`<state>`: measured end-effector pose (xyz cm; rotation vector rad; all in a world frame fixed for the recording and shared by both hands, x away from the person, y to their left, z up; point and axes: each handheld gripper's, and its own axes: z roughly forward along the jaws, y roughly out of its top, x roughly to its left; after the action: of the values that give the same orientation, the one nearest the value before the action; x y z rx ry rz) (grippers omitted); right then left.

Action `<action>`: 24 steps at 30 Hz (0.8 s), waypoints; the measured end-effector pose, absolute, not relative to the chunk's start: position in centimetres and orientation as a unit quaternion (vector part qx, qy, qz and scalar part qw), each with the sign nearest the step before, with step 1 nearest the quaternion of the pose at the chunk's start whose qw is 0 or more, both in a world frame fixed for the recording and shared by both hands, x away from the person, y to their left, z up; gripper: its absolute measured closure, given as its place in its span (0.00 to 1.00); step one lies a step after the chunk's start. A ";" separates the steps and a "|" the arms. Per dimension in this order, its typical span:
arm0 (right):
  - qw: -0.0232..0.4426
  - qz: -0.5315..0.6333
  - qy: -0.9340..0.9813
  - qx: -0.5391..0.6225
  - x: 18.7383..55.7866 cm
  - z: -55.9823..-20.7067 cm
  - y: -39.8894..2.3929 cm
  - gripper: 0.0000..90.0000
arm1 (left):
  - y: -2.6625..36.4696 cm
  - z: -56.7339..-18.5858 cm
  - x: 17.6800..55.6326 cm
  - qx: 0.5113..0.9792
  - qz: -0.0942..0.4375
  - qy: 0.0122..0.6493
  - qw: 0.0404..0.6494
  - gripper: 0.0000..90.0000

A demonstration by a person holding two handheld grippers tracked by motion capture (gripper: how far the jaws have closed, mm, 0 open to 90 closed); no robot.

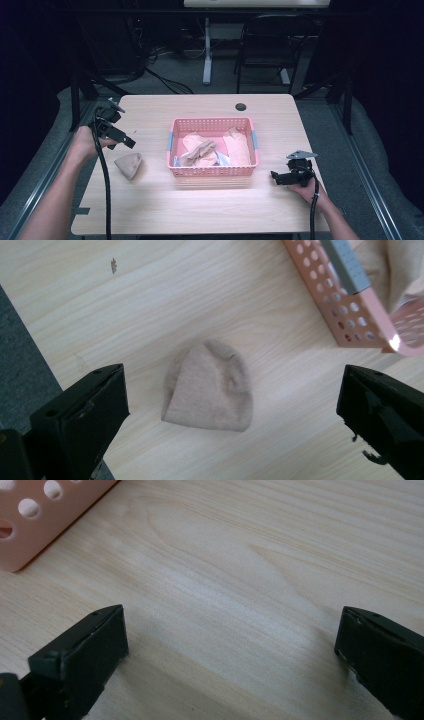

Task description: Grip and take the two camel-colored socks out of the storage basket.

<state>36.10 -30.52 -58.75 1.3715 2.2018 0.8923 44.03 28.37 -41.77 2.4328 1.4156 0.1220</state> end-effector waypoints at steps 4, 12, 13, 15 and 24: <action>0.198 0.319 0.787 0.490 36.1 -58.8 -30.5 0.00 | 28.0 -40.5 44.0 0.855 0.051 0.488 0.168 0.00; 0.197 0.319 0.787 0.489 36.1 -58.7 -30.5 0.00 | 25.7 -38.5 44.5 0.868 0.058 0.462 0.171 0.00; 0.197 0.319 0.787 0.489 36.1 -58.7 -30.5 0.00 | 25.2 -38.5 44.6 0.869 0.059 0.459 0.173 0.00; 0.196 0.321 0.787 0.489 36.1 -58.7 -30.5 0.00 | 24.2 -38.3 44.9 0.873 0.057 0.453 0.172 0.00; 0.197 0.320 0.787 0.490 36.0 -58.8 -30.6 0.00 | 19.5 -37.7 46.1 0.896 0.057 0.410 0.160 0.00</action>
<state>36.03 -30.55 -58.75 1.3708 2.2021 0.8969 46.06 19.54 -37.72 2.5608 1.1717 0.1628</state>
